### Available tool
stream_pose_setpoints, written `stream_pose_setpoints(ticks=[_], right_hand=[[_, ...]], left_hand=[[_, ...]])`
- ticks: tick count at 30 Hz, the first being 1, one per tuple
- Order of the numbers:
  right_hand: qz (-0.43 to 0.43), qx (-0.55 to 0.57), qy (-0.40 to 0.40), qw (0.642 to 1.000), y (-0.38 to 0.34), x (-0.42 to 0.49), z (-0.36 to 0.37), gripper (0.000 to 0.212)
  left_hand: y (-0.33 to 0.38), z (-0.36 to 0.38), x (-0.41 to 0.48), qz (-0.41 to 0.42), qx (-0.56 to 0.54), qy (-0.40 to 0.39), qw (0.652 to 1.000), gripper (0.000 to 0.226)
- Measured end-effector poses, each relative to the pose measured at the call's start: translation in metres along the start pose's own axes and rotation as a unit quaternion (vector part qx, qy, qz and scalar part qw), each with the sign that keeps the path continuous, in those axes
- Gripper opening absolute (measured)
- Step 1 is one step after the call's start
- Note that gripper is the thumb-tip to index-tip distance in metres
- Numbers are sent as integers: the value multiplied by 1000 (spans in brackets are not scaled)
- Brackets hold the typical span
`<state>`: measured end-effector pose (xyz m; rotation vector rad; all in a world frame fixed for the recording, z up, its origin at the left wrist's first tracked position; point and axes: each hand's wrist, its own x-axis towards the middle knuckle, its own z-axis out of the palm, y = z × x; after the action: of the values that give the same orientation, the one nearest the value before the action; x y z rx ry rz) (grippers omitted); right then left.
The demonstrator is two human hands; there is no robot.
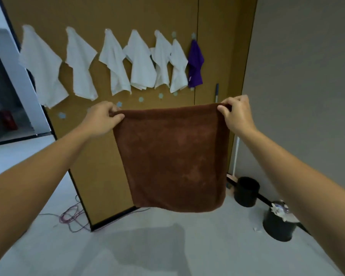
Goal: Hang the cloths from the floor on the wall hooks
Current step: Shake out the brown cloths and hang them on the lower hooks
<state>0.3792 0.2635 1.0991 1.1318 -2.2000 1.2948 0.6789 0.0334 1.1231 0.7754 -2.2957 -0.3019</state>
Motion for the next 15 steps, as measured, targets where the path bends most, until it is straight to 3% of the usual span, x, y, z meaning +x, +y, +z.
stream_pose_setpoints(ticks=[5, 8, 15], right_hand=[[-26, -32, -36, 998, 10, 50, 29, 14], [-20, 14, -66, 997, 18, 72, 53, 4], [-62, 67, -137, 986, 43, 123, 110, 27]], left_hand=[[-19, 36, 67, 35, -47, -2, 998, 20], [-42, 54, 107, 81, -91, -55, 991, 30], [-77, 92, 170, 114, -65, -175, 976, 59]])
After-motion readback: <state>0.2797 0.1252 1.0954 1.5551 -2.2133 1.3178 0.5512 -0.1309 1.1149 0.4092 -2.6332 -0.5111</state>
